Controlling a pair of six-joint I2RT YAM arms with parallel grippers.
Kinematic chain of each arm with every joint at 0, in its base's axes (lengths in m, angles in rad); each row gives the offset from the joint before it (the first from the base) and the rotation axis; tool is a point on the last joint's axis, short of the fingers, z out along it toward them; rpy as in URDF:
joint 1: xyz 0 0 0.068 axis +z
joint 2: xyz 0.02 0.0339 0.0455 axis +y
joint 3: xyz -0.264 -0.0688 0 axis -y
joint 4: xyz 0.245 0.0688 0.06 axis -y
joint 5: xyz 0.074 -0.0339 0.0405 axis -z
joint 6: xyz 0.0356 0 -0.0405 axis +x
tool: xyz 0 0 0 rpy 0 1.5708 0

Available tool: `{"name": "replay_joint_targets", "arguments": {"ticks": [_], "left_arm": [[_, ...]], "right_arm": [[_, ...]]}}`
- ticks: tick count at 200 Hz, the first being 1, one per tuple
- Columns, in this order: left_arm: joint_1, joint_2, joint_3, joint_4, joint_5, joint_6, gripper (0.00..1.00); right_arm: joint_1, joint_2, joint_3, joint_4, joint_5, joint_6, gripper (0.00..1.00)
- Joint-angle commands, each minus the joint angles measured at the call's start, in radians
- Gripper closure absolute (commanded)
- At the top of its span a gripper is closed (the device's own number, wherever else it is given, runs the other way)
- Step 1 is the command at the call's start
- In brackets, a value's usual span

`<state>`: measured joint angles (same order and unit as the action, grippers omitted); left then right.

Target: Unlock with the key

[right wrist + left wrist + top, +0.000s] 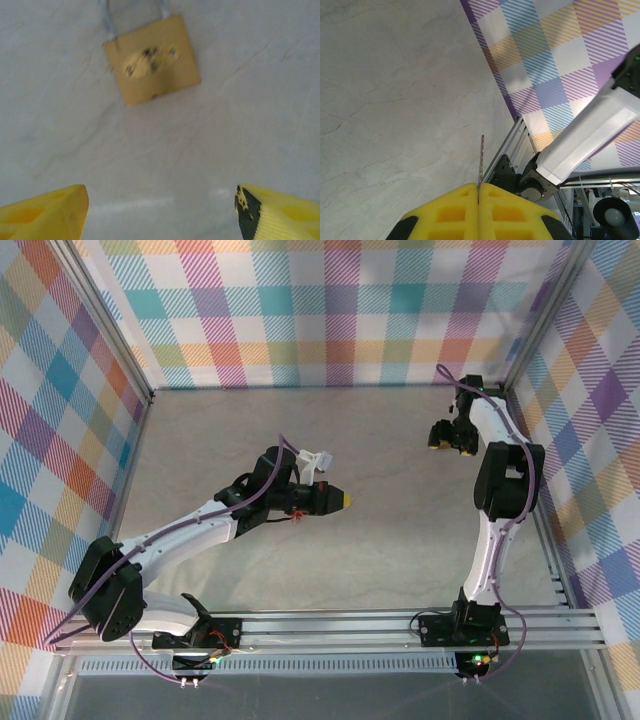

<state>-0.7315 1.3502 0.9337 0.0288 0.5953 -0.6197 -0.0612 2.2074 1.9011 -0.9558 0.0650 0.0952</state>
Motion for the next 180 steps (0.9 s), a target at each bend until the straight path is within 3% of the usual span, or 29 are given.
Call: {"name": "replay_joint_targets", "arguments": {"ticks": [1, 94, 180], "left_arm": [[0.008, -0.008, 0.022, 0.017, 0.022, 0.006, 1.0], [0.008, 0.001, 0.008, 0.029, -0.007, -0.024, 1.0], [0.008, 0.004, 0.003, 0.014, -0.031, -0.035, 1.0]], "right_arm": [[-0.005, 0.058, 0.103, -0.073, 0.013, -0.054, 0.24], [-0.043, 0.239, 0.302, -0.107, -0.045, -0.075, 0.27], [-0.052, 0.342, 0.394, -0.125, -0.06, -0.083, 0.37]]}}
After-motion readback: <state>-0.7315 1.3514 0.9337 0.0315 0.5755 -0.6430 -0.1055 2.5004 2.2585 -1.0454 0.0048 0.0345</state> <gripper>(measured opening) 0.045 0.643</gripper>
